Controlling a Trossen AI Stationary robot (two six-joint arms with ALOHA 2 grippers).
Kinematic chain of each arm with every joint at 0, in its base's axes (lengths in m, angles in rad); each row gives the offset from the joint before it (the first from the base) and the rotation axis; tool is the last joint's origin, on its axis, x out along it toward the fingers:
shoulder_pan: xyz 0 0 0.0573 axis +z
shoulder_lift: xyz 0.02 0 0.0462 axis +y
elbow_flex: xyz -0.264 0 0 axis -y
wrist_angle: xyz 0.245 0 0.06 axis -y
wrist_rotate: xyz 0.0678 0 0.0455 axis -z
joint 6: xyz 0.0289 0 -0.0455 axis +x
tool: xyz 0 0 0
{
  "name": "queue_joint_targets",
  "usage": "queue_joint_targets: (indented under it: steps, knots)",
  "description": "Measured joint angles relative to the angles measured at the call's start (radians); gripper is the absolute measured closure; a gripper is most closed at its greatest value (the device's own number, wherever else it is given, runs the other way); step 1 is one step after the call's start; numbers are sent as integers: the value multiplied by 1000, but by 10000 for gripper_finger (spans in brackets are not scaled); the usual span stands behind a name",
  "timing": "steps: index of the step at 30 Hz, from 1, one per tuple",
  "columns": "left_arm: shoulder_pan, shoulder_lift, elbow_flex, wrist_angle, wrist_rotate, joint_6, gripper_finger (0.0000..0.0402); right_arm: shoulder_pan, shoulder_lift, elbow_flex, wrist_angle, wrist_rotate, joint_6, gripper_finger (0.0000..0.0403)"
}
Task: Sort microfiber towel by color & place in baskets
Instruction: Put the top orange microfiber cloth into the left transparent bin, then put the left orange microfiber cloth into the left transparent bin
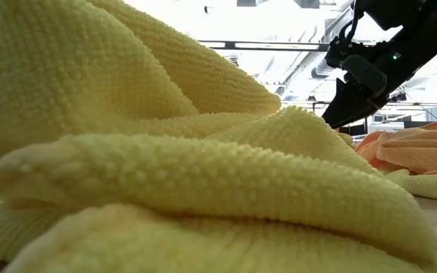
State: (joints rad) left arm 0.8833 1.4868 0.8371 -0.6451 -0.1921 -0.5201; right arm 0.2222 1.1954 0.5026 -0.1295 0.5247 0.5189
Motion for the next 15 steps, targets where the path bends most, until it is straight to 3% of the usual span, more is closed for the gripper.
queue_joint_targets:
  steps: [9,15]
  knots:
    - [-12,-221,0,-66,-1,1,264,0,0,0,0,0,-1,258]
    - [-138,-356,0,-76,-1,1,264,0,0,0,0,0,-1,258]
